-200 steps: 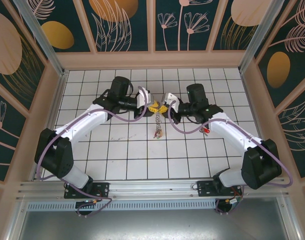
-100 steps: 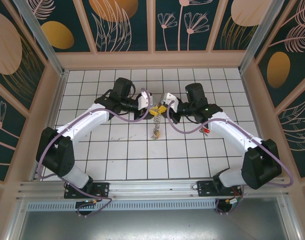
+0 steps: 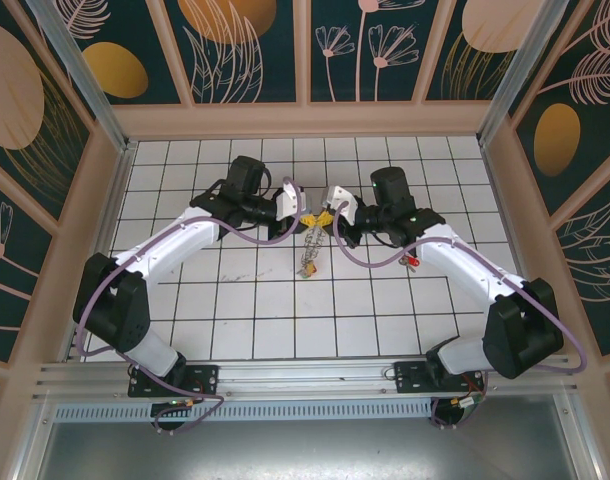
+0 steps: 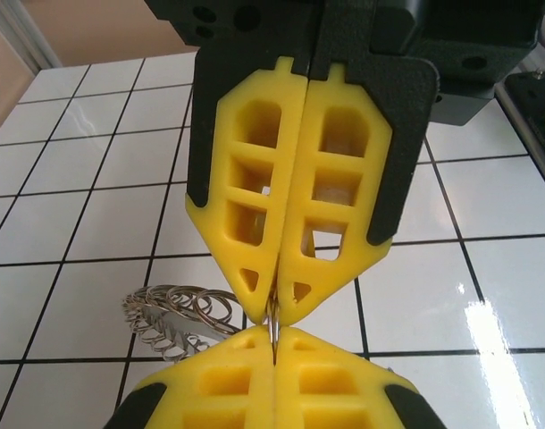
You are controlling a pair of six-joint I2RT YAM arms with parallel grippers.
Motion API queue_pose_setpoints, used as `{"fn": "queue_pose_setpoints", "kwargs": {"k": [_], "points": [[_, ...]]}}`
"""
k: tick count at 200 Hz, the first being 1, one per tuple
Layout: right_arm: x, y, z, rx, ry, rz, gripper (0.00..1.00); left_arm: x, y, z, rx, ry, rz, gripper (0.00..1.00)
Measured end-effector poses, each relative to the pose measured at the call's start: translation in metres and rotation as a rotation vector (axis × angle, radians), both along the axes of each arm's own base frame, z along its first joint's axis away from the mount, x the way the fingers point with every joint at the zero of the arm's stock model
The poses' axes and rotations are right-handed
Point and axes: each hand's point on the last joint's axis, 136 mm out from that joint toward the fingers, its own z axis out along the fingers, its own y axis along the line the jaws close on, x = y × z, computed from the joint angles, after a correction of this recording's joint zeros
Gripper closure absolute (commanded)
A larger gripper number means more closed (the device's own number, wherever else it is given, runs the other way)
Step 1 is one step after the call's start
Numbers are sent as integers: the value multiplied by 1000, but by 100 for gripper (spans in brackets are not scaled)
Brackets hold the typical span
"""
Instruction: Put the keys on the keyring
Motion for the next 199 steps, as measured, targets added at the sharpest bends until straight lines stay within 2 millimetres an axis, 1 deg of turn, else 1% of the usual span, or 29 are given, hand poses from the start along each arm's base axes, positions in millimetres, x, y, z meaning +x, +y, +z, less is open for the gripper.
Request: {"fn": "queue_pose_setpoints", "kwargs": {"k": [27,47,100,119,133,148,158,170,180,199], "points": [[-1,0,-8,34,0,7,87,-4,0,-6,-69,66,7,100],[-3,-1,-10,77,6,9,87,-6,-1,-8,-117,112,8,100],[0,-6,5,182,-20,8,85,-6,-6,8,-216,128,-2,100],[-1,-8,6,199,-13,13,85,-5,-6,11,-239,128,-2,100],[-3,-8,5,205,0,18,89,-5,-7,16,-261,119,-7,100],[-4,-9,7,216,2,24,86,-6,-8,19,-281,113,-12,100],[-5,-9,9,226,3,28,91,-7,-8,21,-295,116,-16,100],[-5,-9,11,234,2,29,92,-7,-8,23,-307,113,-17,100],[-5,-10,11,242,5,28,97,-7,-8,24,-310,111,-18,100],[-7,-10,13,251,10,25,100,-7,-8,24,-312,109,-22,100]]}}
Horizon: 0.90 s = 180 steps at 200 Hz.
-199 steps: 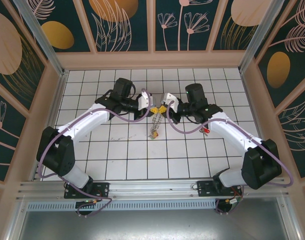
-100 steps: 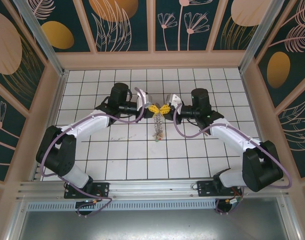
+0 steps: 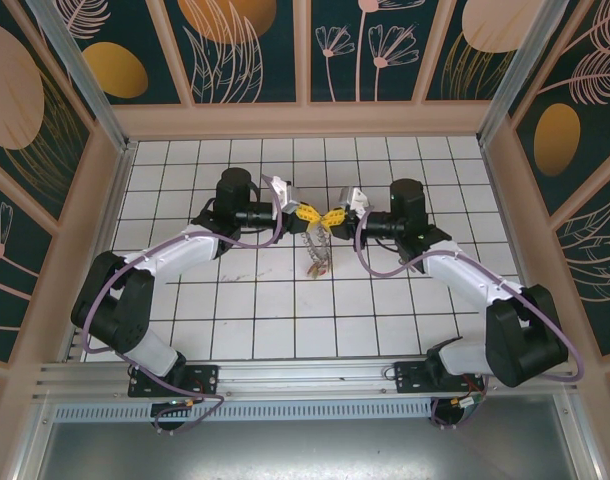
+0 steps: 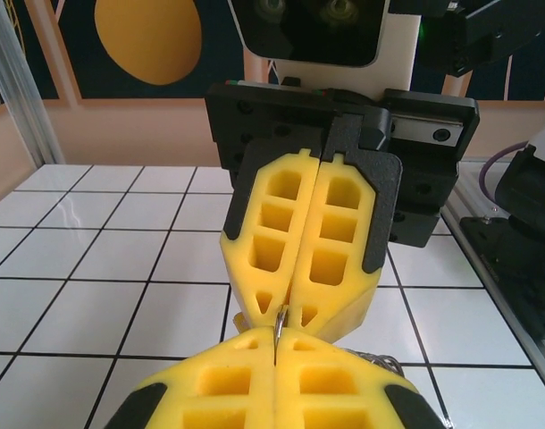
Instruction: Put the keys on the keyring
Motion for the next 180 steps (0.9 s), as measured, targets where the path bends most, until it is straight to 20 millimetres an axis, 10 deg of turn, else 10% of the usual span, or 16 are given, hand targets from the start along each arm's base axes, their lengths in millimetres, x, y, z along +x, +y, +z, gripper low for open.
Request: {"fn": "queue_pose_setpoints", "kwargs": {"k": [44,105,135,180], "points": [[1,-2,-4,-37,30,-17,100,0,0,-4,51,-28,-12,72],[10,3,1,-163,-8,-45,100,10,4,-11,218,-107,26,60],[9,7,-8,-217,-2,-37,100,10,5,-19,277,-116,42,61],[10,9,-14,-263,4,-36,100,9,5,-21,309,-135,40,90]]}}
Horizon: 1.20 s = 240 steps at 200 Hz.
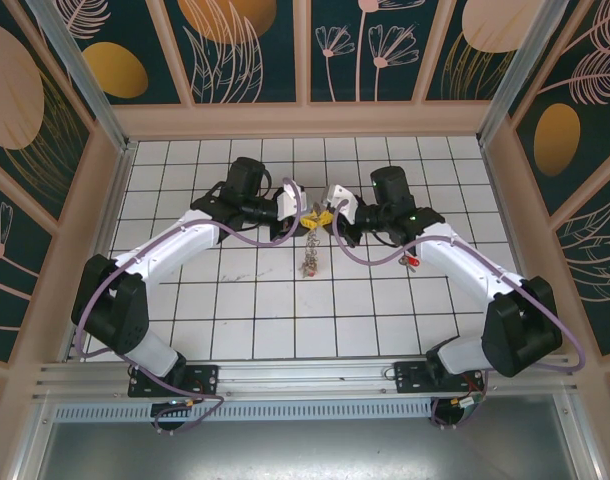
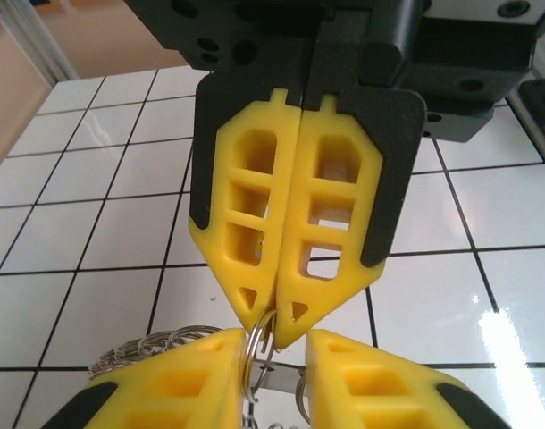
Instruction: Put the keys on the keyring
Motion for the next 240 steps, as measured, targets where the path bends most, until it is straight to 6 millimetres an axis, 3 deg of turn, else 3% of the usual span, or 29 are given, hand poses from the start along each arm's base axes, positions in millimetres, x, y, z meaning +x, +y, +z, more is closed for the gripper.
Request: {"fn": "queue_pose_setpoints", "kwargs": {"k": [15,42,65,105,157,240], "points": [[-1,0,-1,-6,5,0,100,1,1,0,10,-13,2,100],[-1,0,-1,-9,3,-1,100,1,1,-1,20,-17,-1,100],[-1,0,-1,-2,-6,-1,93,1,0,0,4,-12,0,100],[-9,-4,1,95,-22,10,89,-8,0,3,-154,93,-7,100],[-10,-4,24,239,-53,31,88,-11,-1,25,-328,167,-22,100],[-16,-1,41,363,-87,63,85,-18,1,52,-469,202,-38,100]]}}
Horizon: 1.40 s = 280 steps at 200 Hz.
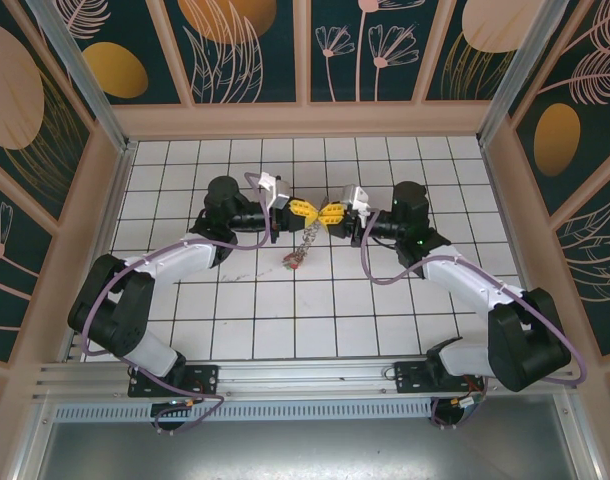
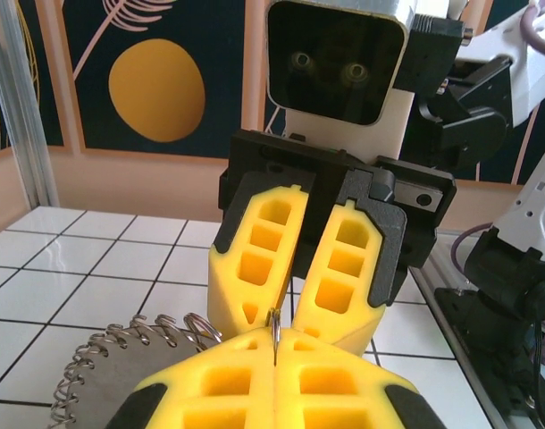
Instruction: Put the keys on the keyring
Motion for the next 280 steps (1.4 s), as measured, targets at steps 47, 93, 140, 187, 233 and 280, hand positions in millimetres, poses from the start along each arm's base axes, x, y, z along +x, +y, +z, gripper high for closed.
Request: {"fn": "queue_pose_setpoints", "kwargs": {"k": [47,93,140,187,233,280], "points": [[4,3,5,8,-22,-44,74,0,1,9,-30,-5,-2,100],[3,-4,-1,-23,-20,-97,73,-3,0,17,-58,-44,-5,100],[-2,-17,1,-55,-15,-119,75,-2,-1,10,-36,-59,4,100],[-5,-19,8,-48,-37,-122,82,1,-1,4,-14,-56,21,100],[-4,-18,13,-40,-44,-119,83,1,-1,4,-12,-52,24,100],[2,-13,17,-30,-54,-110,83,1,-1,6,-20,-35,22,100]]}}
